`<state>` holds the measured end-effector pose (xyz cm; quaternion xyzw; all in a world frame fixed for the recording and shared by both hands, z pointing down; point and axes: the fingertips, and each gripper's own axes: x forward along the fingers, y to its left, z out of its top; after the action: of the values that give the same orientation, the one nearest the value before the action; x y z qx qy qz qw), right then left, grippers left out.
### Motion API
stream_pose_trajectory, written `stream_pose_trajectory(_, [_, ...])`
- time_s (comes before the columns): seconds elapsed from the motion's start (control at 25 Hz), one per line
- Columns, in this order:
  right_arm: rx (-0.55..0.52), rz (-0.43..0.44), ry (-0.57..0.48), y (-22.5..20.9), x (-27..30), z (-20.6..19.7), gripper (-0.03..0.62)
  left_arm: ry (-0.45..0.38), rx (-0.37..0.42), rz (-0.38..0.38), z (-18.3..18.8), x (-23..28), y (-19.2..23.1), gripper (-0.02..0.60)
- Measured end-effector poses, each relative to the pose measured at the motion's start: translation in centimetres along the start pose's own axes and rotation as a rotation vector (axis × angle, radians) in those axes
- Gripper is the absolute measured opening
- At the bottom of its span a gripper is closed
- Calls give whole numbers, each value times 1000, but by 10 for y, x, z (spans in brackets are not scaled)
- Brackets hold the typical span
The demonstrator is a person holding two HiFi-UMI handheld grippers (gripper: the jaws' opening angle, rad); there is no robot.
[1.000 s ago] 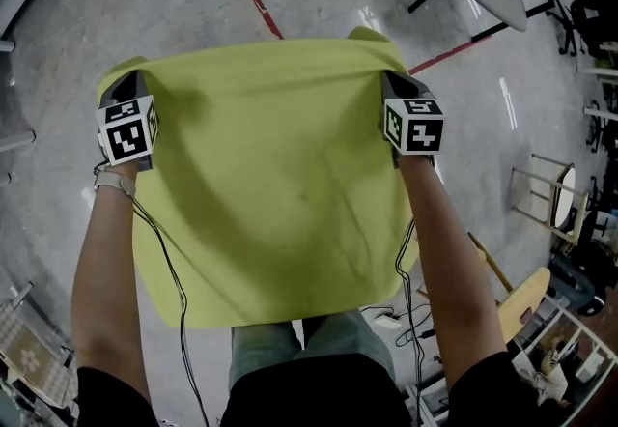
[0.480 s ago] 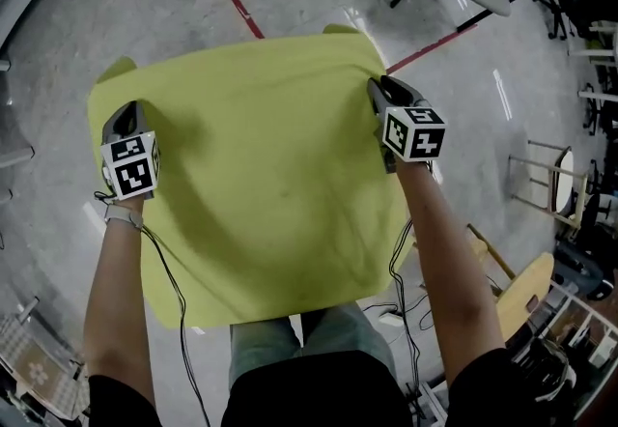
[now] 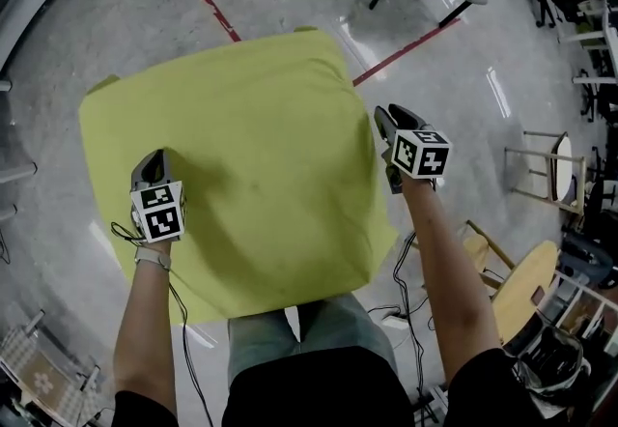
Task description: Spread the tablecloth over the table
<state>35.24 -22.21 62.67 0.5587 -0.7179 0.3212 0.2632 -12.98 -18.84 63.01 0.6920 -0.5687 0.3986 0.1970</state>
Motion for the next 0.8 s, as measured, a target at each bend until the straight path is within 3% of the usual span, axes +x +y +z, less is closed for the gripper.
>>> stream_pose_trajectory(0.12, [46,40,19,-12,-10,-21,149,19,-36,-15,-9,-15,-22,9])
stream_pose_trajectory(0.32, [150,129,71,-29,-21,-63,209,51,-5,-70,-20,-37,-79,9])
stream_pose_trajectory(0.48, [207,234,126,-27,-25,-91,252,100,-35,-108,-35,-52,-113,10])
stream_pose_trajectory(0.72, [296,416,219,-15,-26,-134,296,93,-116,-78,-65,-69,-129,11])
stream_pose_trajectory(0.8, [300,449,247,-11,-27,-144,319,106,-100,-71,-70,-73,-130,11])
